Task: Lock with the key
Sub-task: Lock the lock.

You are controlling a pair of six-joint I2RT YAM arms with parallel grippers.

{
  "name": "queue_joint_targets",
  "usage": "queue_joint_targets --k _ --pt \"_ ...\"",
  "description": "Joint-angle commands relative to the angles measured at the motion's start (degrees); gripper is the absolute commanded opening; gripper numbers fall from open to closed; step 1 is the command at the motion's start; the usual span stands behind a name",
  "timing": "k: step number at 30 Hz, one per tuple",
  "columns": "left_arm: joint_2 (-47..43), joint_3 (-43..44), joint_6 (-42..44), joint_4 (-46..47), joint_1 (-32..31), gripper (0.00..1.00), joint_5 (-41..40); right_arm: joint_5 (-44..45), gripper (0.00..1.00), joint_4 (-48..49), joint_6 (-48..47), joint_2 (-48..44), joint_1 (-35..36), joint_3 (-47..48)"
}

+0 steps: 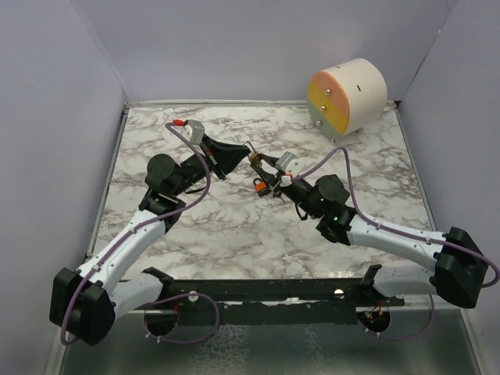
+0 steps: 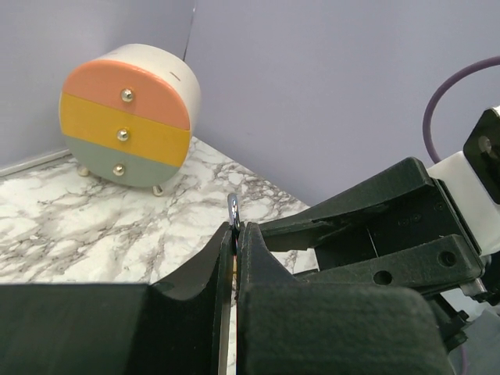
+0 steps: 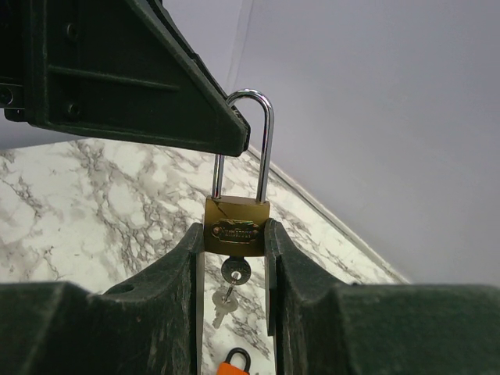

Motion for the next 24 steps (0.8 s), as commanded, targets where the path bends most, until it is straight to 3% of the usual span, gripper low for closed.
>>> queue_joint_targets --k 1,24 --pt "2.7 -3.8 2.3 -8.8 -1.5 0.0 0.4 -2.3 0.01 11.6 -0.6 -0.8 2.3 7.2" --pt "7.6 -7.2 4.2 -8.8 -6.7 0.0 -2.8 -3.2 0.01 13.7 -3.5 1.1 2.4 15.3"
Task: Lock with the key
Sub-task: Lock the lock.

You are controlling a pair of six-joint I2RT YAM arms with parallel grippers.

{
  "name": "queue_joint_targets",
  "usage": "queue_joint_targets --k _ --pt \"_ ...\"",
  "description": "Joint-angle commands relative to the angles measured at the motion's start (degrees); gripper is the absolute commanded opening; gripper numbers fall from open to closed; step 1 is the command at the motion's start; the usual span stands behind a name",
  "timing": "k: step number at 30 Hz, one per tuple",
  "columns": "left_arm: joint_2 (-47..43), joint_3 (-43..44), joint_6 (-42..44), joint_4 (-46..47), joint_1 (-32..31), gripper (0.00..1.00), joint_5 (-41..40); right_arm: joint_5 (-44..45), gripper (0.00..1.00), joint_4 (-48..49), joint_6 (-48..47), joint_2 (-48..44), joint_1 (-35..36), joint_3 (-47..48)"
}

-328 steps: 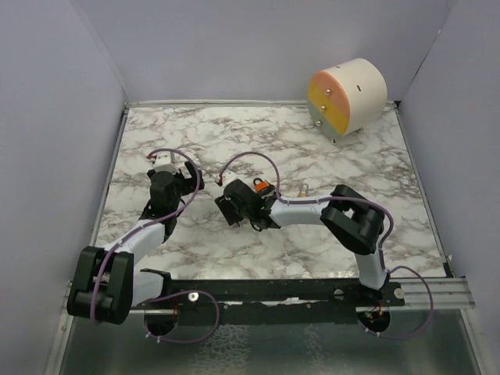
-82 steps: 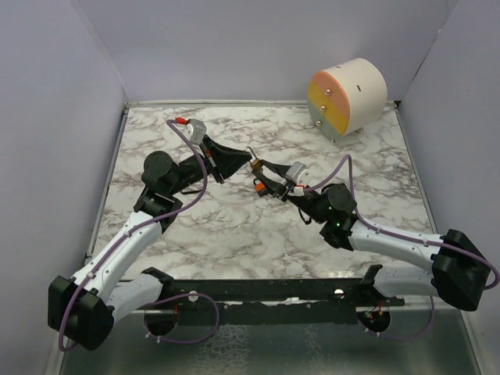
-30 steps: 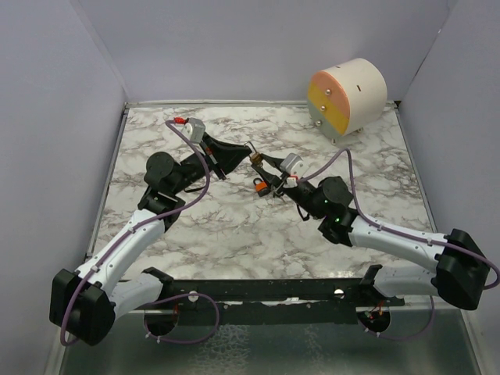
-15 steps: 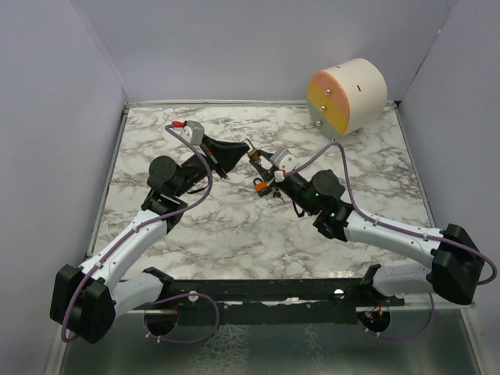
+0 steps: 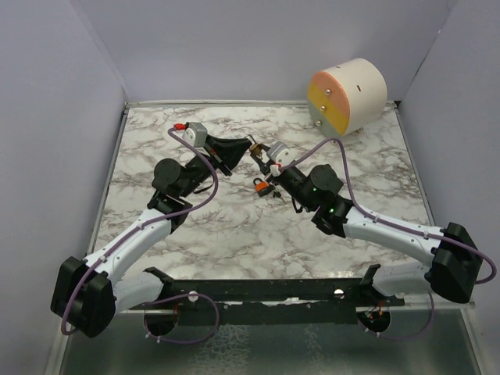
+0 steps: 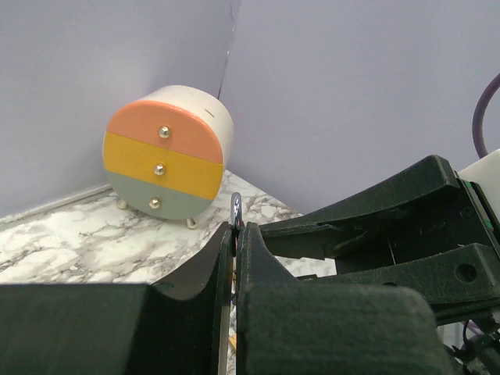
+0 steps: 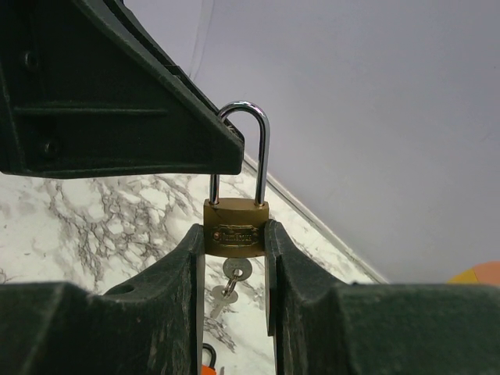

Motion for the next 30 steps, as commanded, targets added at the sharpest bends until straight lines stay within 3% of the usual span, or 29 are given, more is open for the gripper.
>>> queue_joint_targets --k 1,8,15,18,26,30 --pt "3.9 -4.9 0.8 -16.5 -3.4 0.0 6.1 -8.5 0.01 20.0 1.1 -2.2 2.3 8.1" --pt "0.5 -2.4 2.9 -18.0 -3.3 0.0 0.9 -8.8 0.01 16.4 2.6 -4.3 2.2 3.9" --pt "-2.5 5.5 9.5 -23.5 -3.2 0.0 -7.9 -3.6 0.41 9.7 6.9 -4.4 2.2 -0.4" --pt "-3.1 7.8 11.6 -25.2 -2.9 0.0 -11.1 1.5 0.51 4.8 9.6 -2.5 2.2 0.9" --pt "-6.2 9.1 14.1 -27.8 1.0 0.0 -15.4 5.3 0.55 -3.7 14.0 0.6 1.1 1.3" --pt "-6.9 8.7 13.9 -28.7 2.4 0.0 -13.7 -3.2 0.48 -7.1 23.2 -1.0 -8.4 -0.6"
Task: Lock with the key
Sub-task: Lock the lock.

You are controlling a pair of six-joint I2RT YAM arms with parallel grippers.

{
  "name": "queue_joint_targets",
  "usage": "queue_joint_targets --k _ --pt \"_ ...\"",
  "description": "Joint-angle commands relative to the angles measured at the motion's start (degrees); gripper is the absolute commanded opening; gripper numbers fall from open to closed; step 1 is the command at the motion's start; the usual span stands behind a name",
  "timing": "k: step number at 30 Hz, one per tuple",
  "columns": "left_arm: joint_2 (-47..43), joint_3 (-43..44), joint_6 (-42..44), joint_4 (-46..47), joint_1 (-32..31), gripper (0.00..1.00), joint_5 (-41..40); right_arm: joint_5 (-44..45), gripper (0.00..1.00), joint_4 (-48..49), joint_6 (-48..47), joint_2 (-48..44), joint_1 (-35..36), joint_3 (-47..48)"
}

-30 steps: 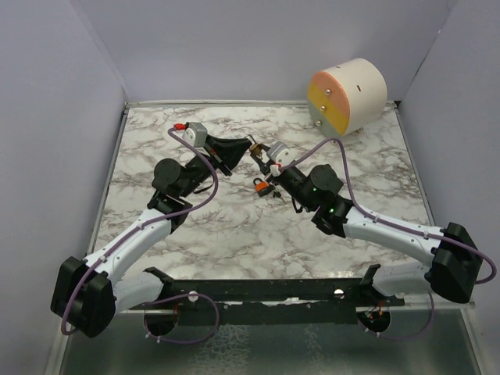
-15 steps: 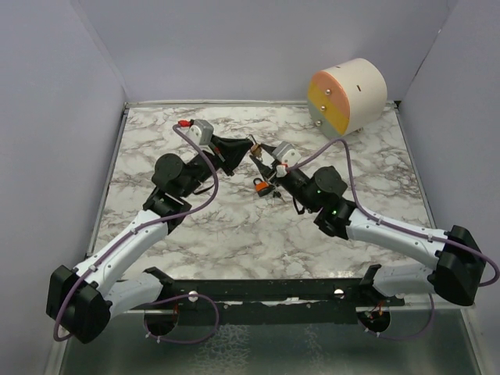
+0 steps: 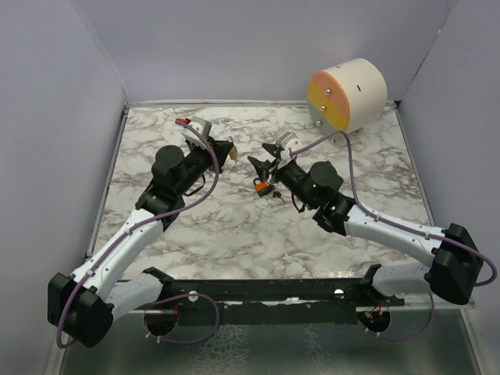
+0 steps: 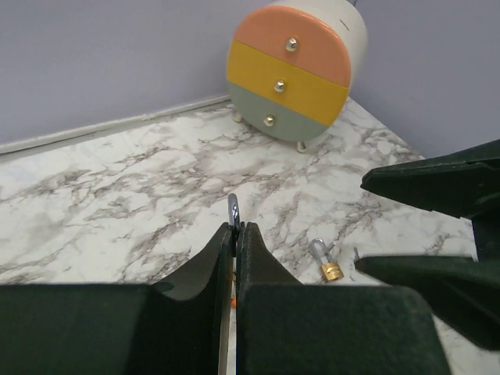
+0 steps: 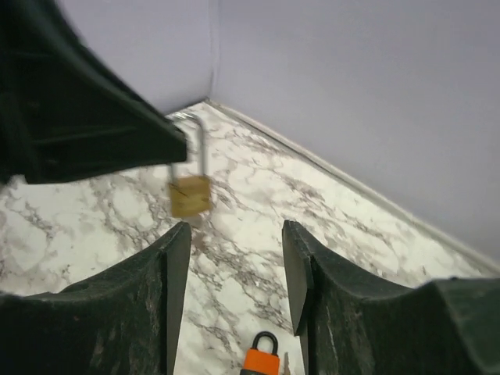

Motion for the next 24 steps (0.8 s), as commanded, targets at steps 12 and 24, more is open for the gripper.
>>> queue_joint_targets --k 12,24 --pt "-3.4 0.7 -1.0 4.6 4.5 0.0 19.1 -60.6 0.37 16.0 29.9 6.2 -30.2 -8.1" --pt "-1.2 -1.1 -6.6 15.2 4.8 0.0 37.1 -74.8 0.27 42.3 43.7 10.9 -30.2 -11.1"
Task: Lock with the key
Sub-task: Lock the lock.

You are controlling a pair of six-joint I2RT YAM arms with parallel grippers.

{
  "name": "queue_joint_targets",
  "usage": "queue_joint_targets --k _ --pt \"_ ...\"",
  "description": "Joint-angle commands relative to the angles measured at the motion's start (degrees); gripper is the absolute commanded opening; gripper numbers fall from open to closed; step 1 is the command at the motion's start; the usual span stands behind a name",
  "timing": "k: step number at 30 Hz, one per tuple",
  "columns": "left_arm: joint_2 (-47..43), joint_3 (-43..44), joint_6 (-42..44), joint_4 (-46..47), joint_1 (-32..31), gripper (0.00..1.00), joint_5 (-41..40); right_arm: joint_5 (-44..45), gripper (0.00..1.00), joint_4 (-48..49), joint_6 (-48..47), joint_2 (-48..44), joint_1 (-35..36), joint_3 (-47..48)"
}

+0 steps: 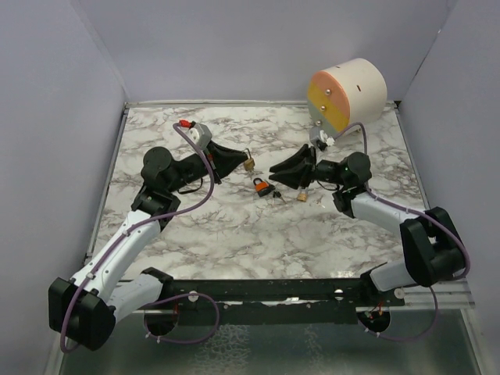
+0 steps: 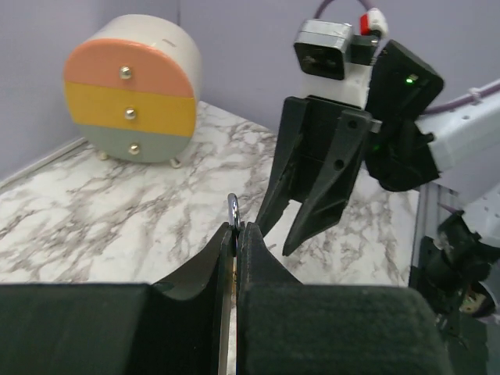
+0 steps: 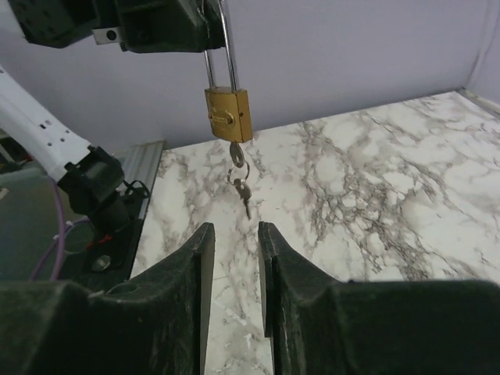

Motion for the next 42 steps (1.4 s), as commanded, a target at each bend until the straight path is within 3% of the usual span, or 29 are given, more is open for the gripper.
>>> queue_joint_targets --k 1,6,17,24,42 --pt "0.8 -0.5 -3.8 8.6 0.2 0.0 11.2 -9.0 0.26 19.7 11.5 3.9 0.0 -0.7" --pt "0.5 -0.7 -5.0 10.5 0.2 0.0 13.1 -10.0 0.25 29.6 19.0 7.3 0.0 0.4" --pt "1.1 -1.0 -6.4 12.1 0.2 0.0 14.5 -6.3 0.26 24.5 16.5 3.0 1.7 1.1" --pt "0.7 -1.7 -7.3 13.6 0.1 0.0 15.1 -4.9 0.43 22.2 15.7 3.6 4.5 3.0" --pt "-1.0 -3.1 -9.8 18.0 -0.2 0.0 16.6 -2.0 0.41 15.1 9.3 4.2 7.6 4.9"
